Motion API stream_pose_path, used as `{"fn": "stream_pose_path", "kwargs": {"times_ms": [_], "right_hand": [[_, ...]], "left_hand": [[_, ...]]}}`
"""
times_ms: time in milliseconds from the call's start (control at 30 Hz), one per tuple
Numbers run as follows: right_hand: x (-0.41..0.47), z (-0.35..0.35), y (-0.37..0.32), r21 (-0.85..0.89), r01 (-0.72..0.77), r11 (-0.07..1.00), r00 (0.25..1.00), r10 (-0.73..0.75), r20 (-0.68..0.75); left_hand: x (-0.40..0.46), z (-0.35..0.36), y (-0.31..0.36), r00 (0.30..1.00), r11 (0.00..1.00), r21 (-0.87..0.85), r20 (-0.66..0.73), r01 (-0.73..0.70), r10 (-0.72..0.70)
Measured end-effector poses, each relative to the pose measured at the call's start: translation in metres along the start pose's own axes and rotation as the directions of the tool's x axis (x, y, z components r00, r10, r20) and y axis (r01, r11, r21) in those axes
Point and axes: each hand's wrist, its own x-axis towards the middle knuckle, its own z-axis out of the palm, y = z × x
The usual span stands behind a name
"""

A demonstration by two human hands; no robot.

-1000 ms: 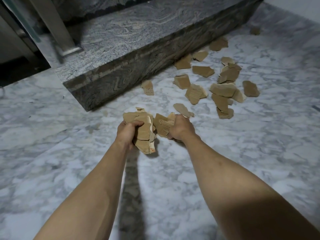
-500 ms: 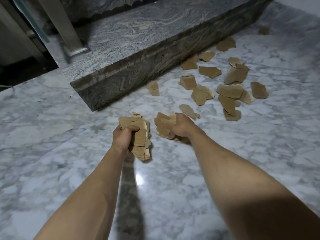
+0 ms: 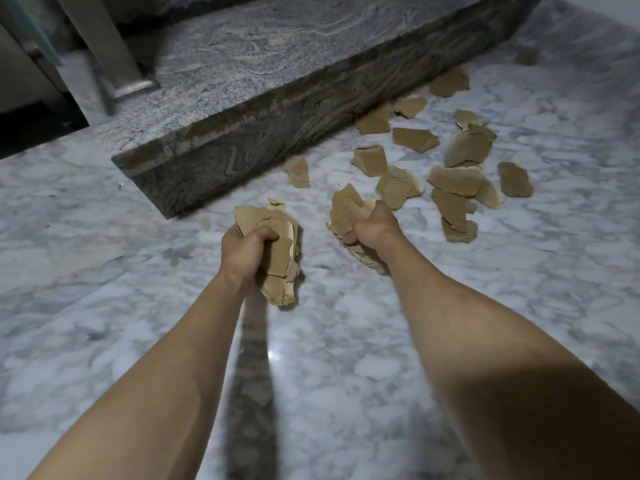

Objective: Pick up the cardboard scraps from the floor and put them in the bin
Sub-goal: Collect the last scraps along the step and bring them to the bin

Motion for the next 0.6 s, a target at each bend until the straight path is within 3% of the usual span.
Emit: {"fn": "stream_pose_path", "kwargs": {"times_ms": [100, 233, 333, 467, 600], "right_hand": [[0.007, -0.002, 0.001, -0.073, -0.071, 0.995, 0.997, 0.071, 0.002], [0.001, 0.003, 0.001, -0.109, -0.015, 0.994, 0.993, 0.002, -0.118], [-0.005, 0.004, 0.000, -0.178, 0.010, 0.984, 0.982, -0.043, -0.186], [-0.014, 0.009, -0.004, -0.096, 0.015, 0.995, 0.978, -0.035, -0.204], [-0.026, -0.001, -0.011, 0.026, -0.084, 0.996, 0.994, 0.085, -0.075]], "left_hand": [[0.015, 0.018, 0.009, 0.996, 0.995, 0.067, -0.028, -0.077, 0.079], [0.023, 0.046, 0.006, 0.957, 0.932, 0.272, -0.094, -0.239, 0.273], [0.020, 0.064, -0.005, 0.939, 0.903, 0.320, -0.095, -0.286, 0.331], [0.009, 0.084, -0.018, 0.956, 0.922, 0.299, -0.085, -0.246, 0.282], [-0.009, 0.097, -0.006, 0.994, 0.992, 0.111, -0.084, -0.059, 0.069]]}}
